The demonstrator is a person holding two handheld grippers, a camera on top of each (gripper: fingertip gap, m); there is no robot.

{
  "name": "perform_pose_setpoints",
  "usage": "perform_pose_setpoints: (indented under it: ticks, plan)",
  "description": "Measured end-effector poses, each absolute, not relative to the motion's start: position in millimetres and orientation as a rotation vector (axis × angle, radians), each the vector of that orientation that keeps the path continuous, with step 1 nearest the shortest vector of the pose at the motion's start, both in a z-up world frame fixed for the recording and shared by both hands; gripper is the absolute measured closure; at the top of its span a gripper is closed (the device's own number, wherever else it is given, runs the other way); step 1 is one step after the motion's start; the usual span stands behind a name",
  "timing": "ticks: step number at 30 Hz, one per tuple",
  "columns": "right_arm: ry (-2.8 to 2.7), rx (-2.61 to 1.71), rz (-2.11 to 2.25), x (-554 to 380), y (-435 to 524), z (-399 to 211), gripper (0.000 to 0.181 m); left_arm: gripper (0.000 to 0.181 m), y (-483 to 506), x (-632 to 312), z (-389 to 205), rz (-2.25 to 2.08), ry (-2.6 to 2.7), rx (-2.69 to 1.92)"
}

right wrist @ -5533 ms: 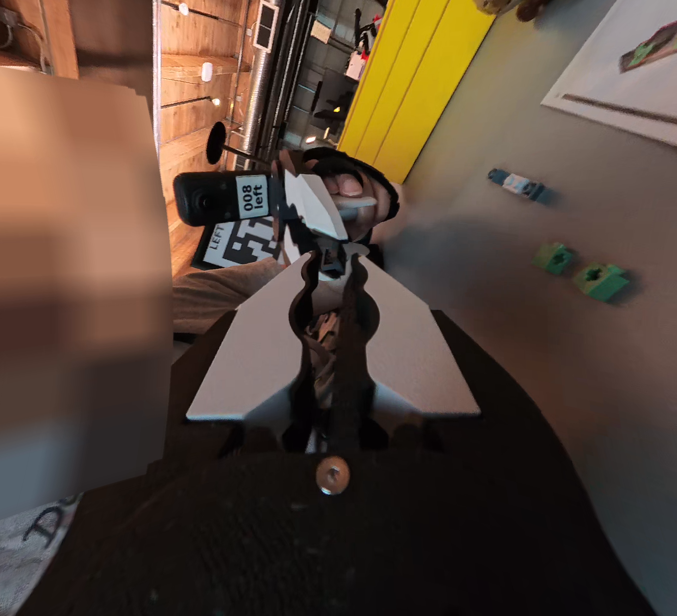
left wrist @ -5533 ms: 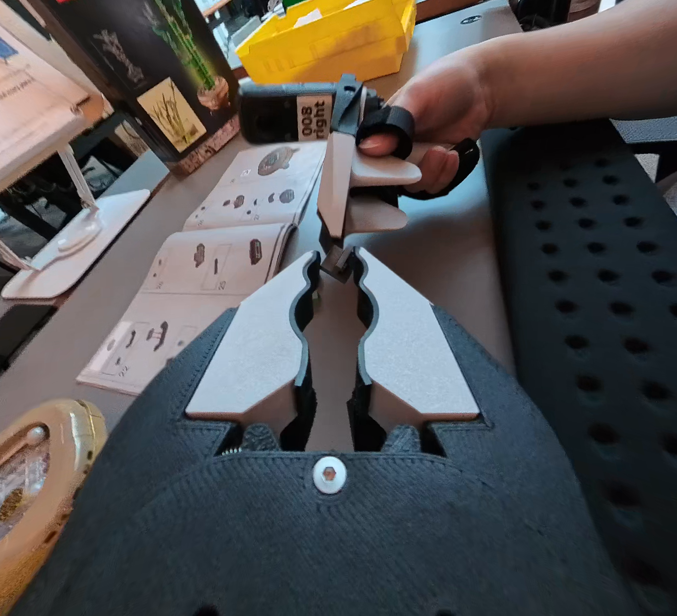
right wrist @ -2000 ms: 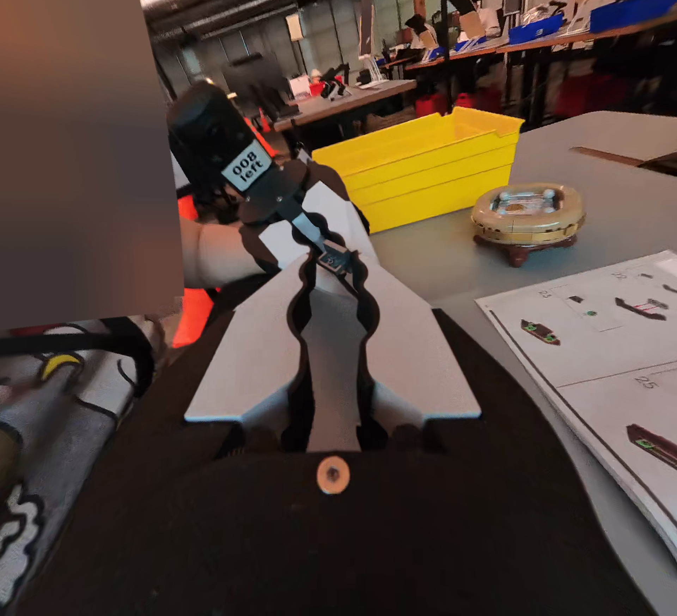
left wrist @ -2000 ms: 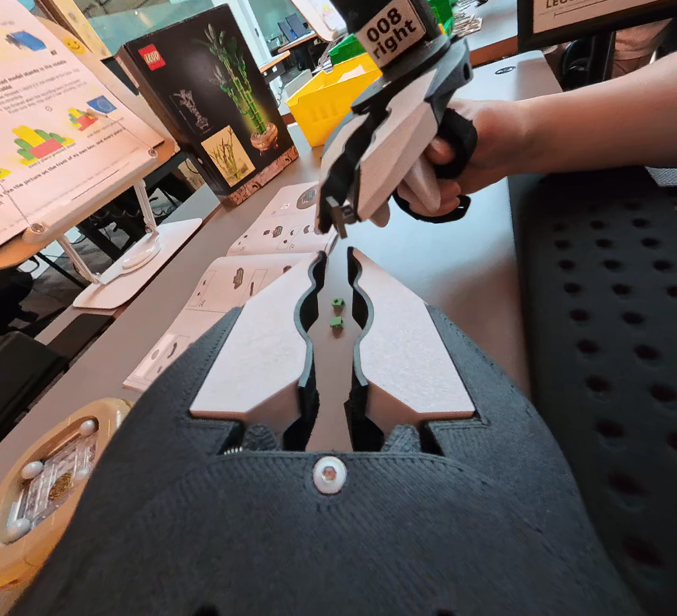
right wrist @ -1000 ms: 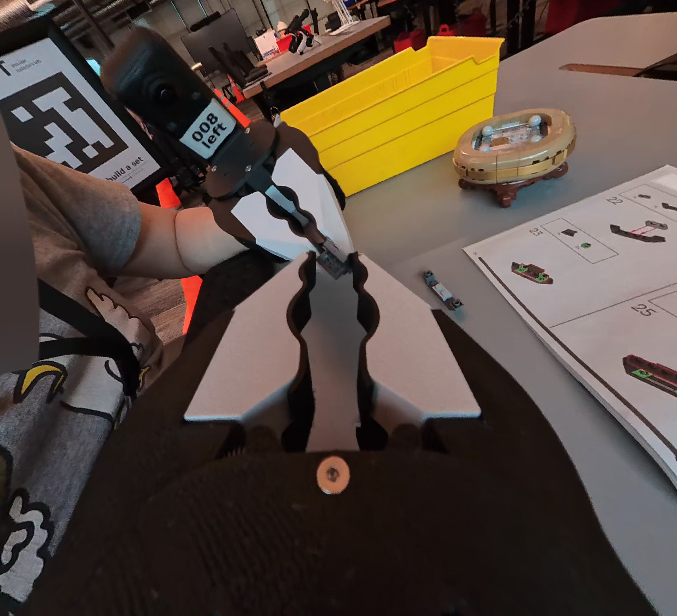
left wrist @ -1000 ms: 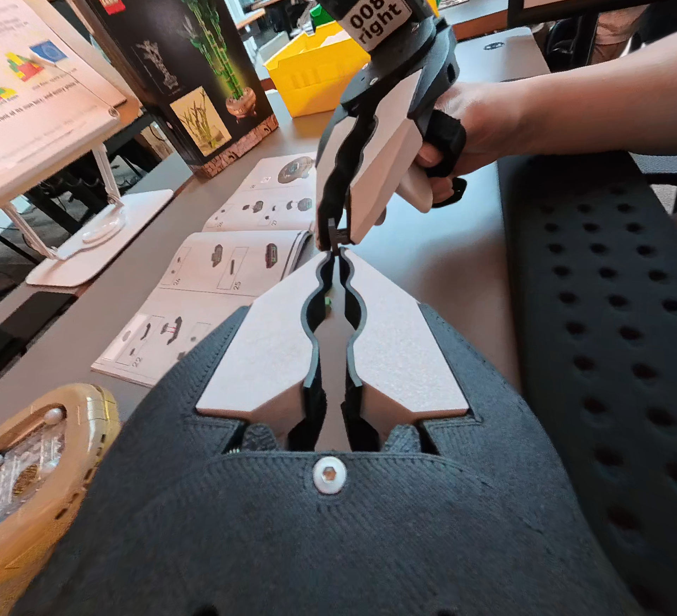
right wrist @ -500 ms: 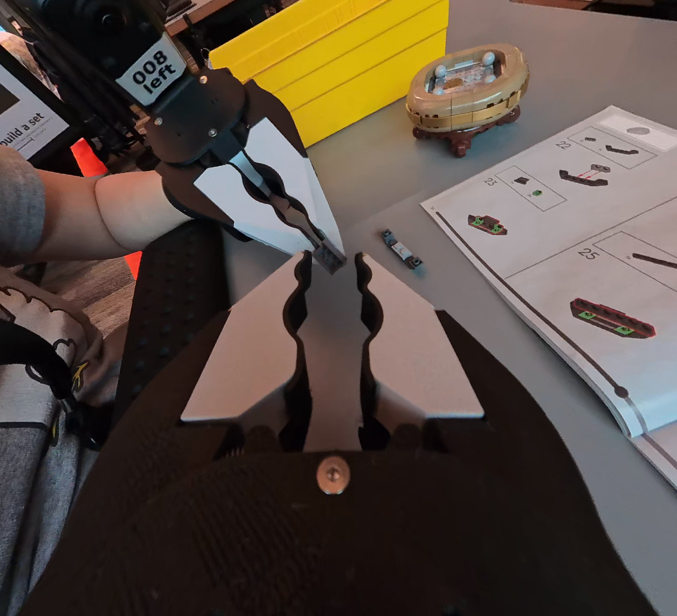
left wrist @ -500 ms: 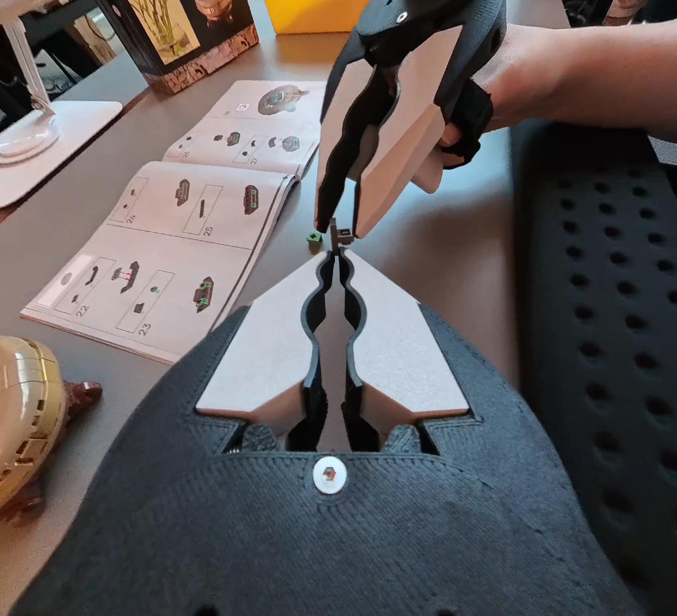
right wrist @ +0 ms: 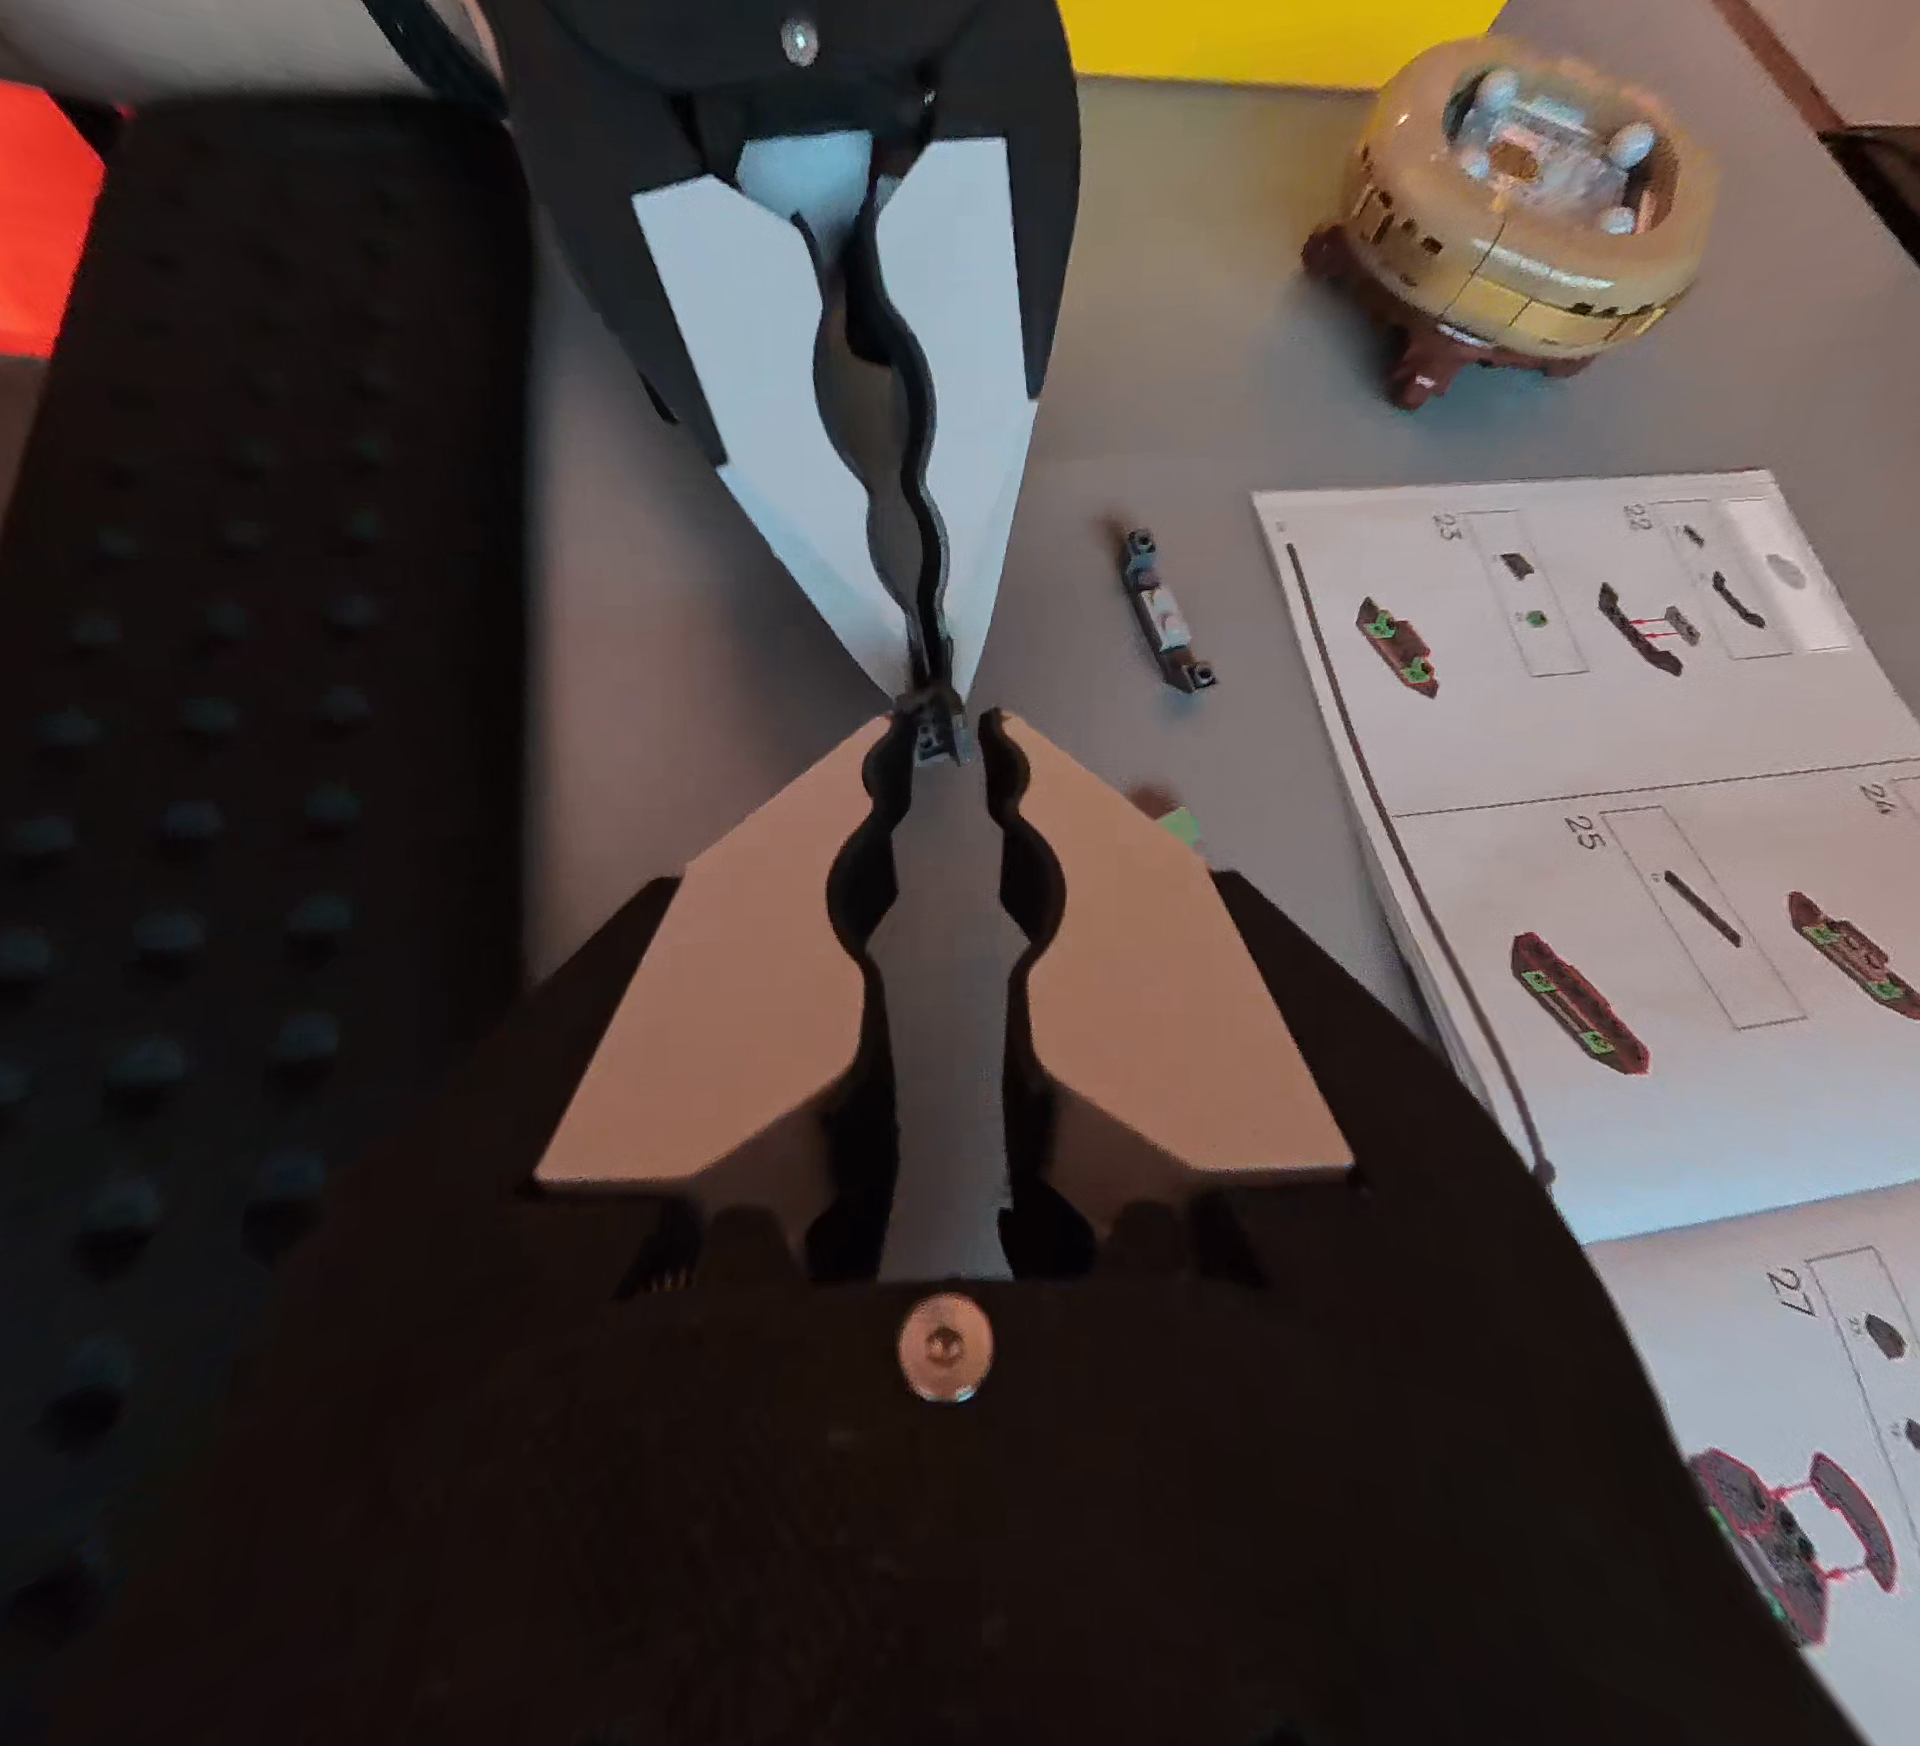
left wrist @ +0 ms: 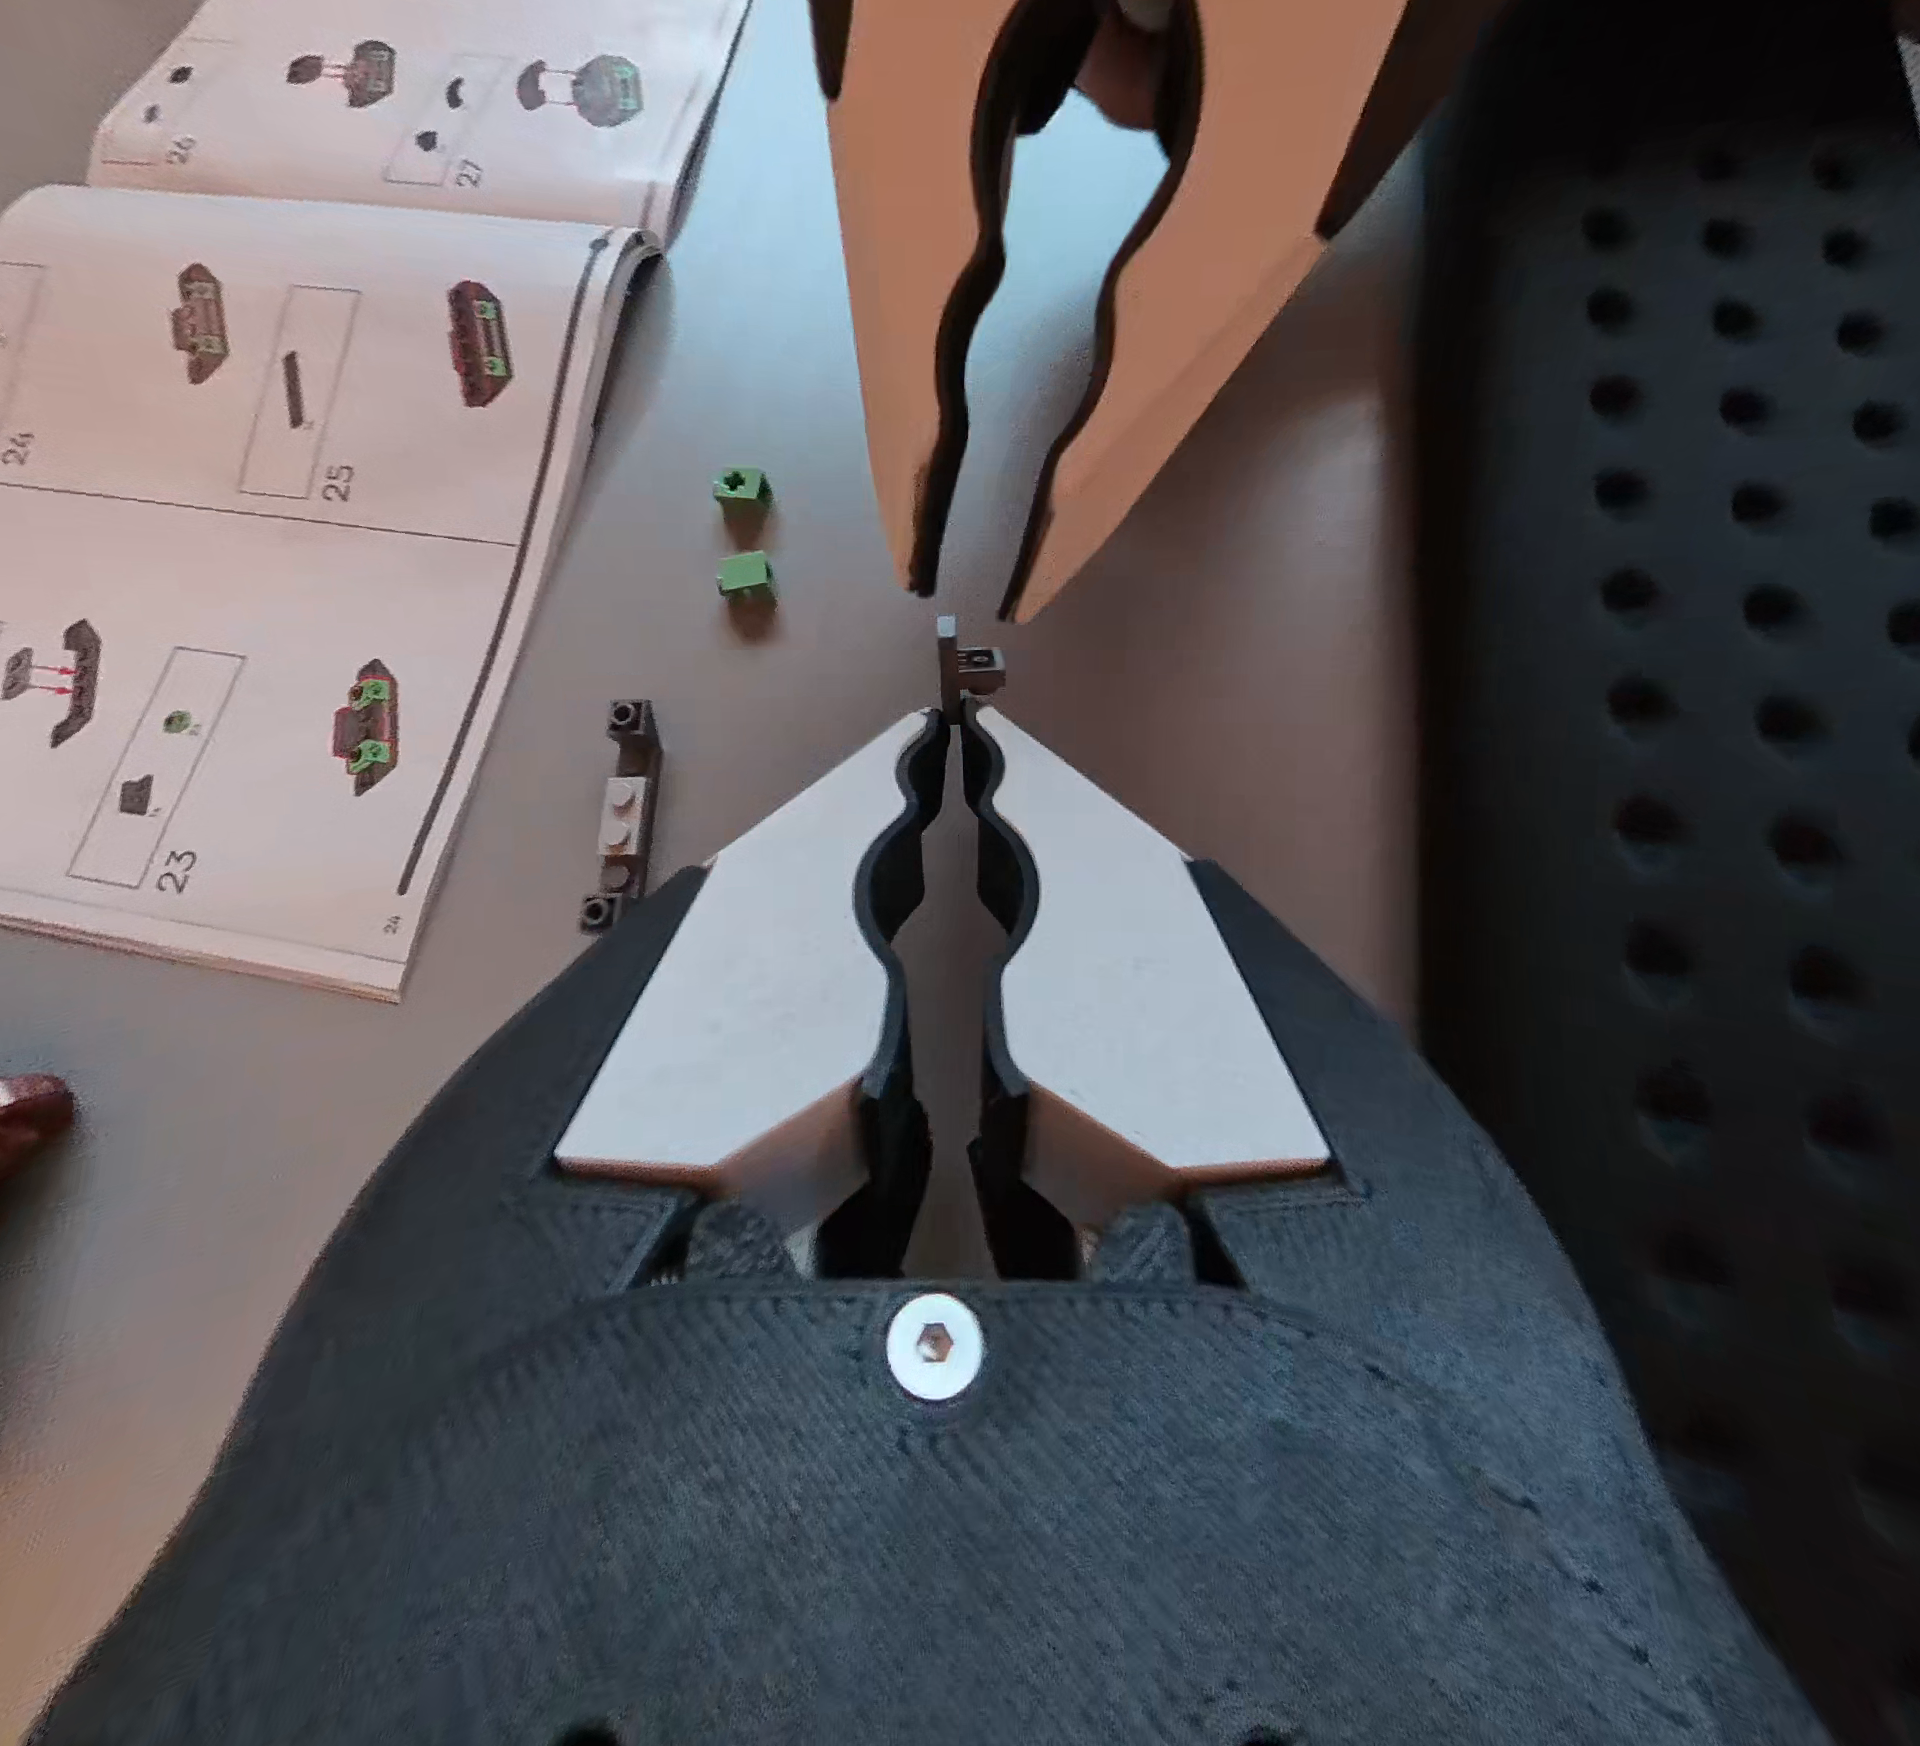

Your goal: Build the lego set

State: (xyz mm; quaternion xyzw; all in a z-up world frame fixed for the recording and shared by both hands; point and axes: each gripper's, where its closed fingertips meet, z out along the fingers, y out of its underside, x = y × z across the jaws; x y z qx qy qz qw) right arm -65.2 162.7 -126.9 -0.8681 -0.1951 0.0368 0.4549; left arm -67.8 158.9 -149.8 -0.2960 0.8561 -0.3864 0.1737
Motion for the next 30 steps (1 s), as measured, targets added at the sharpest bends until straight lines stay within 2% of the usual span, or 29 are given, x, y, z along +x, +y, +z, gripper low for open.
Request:
perform_pose_setpoints:
  ticks: [4,9,13,16,18,20,22,24,25,26,30]
  plan:
    - [-0.512,-2.148,0.098,-68,162,-130,0.17,0.18,156,-72,-150,-1.101,2.452,-0.81]
    - [-0.538,-2.168,0.118,-71,160,-135,0.181,0.18,153,-76,-150,-1.091,2.476,-0.759]
    - [-0.402,-2.1,0.196,-66,163,-116,0.181,0.173,149,-74,-124,-1.352,2.39,-0.861]
    - [-0.134,-1.91,0.414,-58,170,-80,0.181,0.153,164,-61,-103,-1.443,2.234,-0.92]
    - [0.053,-1.773,0.65,-53,171,-63,0.181,0.155,167,-58,-92,-1.474,2.162,-0.885]
    - [0.161,-1.731,0.797,-46,171,-62,0.181,0.172,166,-60,-93,-1.44,2.169,-0.834]
    - [0.141,-1.741,0.754,-40,167,-62,0.181,0.166,181,-54,-105,-1.233,2.201,-0.834]
    - [-0.014,-1.826,0.626,-47,161,-68,0.181,0.165,189,-51,-100,-1.201,2.159,-0.813]
    - [-0.113,-1.895,0.526,-52,158,-76,0.175,0.165,189,-52,-96,-1.237,2.145,-0.813]
    - [-0.226,-1.96,0.428,-58,155,-84,0.16,0.165,186,-53,-94,-1.279,2.145,-0.814]
    - [-0.59,-2.144,0.221,-84,130,-130,0.16,0.165,182,-54,-103,-1.255,2.179,-0.791]
